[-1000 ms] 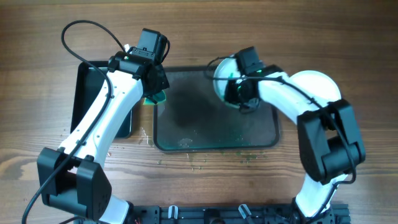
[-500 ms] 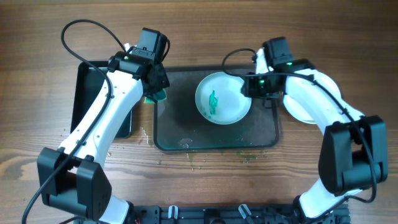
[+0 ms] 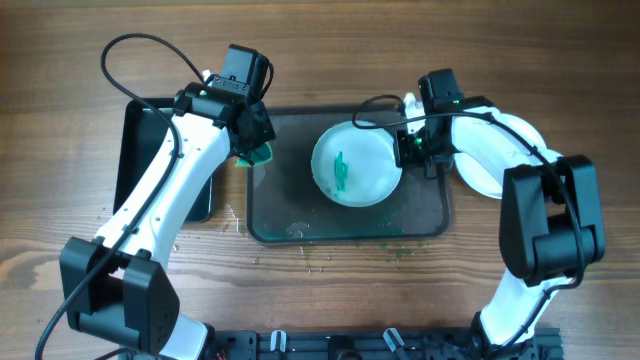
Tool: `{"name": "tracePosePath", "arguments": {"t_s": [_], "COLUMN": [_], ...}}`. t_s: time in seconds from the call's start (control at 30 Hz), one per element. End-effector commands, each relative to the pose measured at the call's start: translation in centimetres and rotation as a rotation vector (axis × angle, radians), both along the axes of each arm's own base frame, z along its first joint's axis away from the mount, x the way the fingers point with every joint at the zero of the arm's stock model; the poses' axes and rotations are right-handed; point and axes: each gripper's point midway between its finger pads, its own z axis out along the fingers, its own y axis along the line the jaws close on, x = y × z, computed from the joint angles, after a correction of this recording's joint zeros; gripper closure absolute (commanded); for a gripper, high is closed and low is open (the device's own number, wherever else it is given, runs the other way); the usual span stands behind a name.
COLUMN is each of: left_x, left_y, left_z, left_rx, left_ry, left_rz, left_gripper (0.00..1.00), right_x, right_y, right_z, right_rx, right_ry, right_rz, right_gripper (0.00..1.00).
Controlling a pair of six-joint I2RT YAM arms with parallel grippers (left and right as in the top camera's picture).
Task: Clean dirty plates on tray and stack at the side
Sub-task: 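Scrub the held plate with the sponge in the left gripper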
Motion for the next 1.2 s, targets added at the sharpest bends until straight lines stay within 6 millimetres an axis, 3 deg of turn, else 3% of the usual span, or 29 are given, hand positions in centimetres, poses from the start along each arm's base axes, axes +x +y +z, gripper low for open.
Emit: {"name": "tracePosePath", "arguments": {"t_s": [0.0, 0.13, 0.27, 0.37, 0.7, 0.73, 0.77, 0.87, 0.9, 0.97, 1.03, 1.1, 1.17], "left_x": [0.2, -0.1, -0.5, -0.8, -3.6, -3.9, -4.3, -4.9, -4.3, -3.0, -1.1, -0.8, -1.1], "left_y": [-1.3, -2.8, -5.3, -6.4, -6.3, -7.1, -9.4, -14.5, -15.2, -13.8, -8.6, -4.2, -2.4], "left_z": [0.9, -1.4, -4.8, -7.2, -14.1, -14.6, -14.8, -12.8, -12.5, -13.3, -15.0, -15.4, -15.3], "left_rx": [-0.081, -0.094, -0.089, -0.088, -0.061, -0.108, -0.229, -0.514, -0.541, -0.453, -0.196, -0.003, 0.086], "left_ry": [-0.012, 0.053, 0.138, 0.193, 0.375, 0.376, 0.365, 0.296, 0.260, 0.242, 0.246, 0.244, 0.251], "left_rz": [-0.005, -0.039, -0.128, -0.174, -0.229, -0.282, -0.404, -0.679, -0.703, -0.621, -0.330, -0.141, -0.087], "left_gripper": [0.96, 0.96, 0.96, 0.96, 0.96, 0.96, 0.96, 0.96, 0.96, 0.96, 0.96, 0.96, 0.96], "right_x": [-0.5, -0.5, -0.7, -0.7, 0.0, 0.0, 0.0, 0.0, 0.0, -0.1, -0.1, -0.1, -0.1], "right_y": [4.1, 7.9, 10.1, 10.3, 9.8, 9.8, 9.8, 9.8, 9.8, 9.8, 9.8, 9.8, 9.8], "right_z": [1.9, 1.3, -0.2, -1.5, -1.9, -1.9, -1.9, -1.9, -1.9, -1.9, -1.9, -1.9, -1.9], "right_rx": [0.183, 0.104, 0.079, 0.097, 0.139, 0.140, 0.140, 0.140, 0.139, 0.139, 0.139, 0.139, 0.139], "right_ry": [0.093, 0.059, 0.041, 0.071, 0.093, 0.093, 0.093, 0.093, 0.094, 0.093, 0.093, 0.093, 0.093], "right_rz": [-0.073, -0.139, -0.128, -0.140, -0.180, -0.180, -0.180, -0.180, -0.181, -0.177, -0.176, -0.176, -0.177], "right_gripper": [0.96, 0.96, 0.96, 0.96, 0.96, 0.96, 0.96, 0.96, 0.96, 0.96, 0.96, 0.96, 0.95]}}
